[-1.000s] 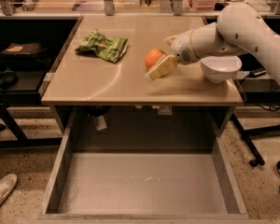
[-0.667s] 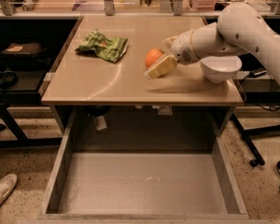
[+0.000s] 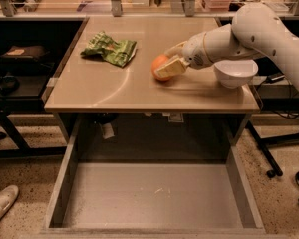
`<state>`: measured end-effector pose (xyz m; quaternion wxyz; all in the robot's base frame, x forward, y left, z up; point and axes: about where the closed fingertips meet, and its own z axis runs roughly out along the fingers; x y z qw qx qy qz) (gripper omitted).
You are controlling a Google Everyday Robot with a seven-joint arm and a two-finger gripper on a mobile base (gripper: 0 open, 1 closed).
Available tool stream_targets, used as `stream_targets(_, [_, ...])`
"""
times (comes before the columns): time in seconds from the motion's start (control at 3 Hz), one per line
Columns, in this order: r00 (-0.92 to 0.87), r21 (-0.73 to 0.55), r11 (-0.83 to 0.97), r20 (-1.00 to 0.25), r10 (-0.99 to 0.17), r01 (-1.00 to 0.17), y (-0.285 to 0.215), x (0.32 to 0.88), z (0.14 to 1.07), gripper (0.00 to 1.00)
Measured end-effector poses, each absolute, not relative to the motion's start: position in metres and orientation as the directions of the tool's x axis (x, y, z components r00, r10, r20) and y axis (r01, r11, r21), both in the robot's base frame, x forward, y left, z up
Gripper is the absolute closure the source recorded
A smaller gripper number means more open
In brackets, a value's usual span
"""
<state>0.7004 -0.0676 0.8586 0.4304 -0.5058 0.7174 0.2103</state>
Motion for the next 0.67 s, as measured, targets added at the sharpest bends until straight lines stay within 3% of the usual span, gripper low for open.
stream_targets(0.33, [-0.118, -0.134, 0.4, -0.83, -0.545, -0.907, -0.0675, 0.7004, 0.8586, 0.86])
stream_targets(0.67, [-0.118, -0.134, 0.4, -0.83, -0.545, -0.907, -0.0675, 0.7004, 0.8586, 1.0])
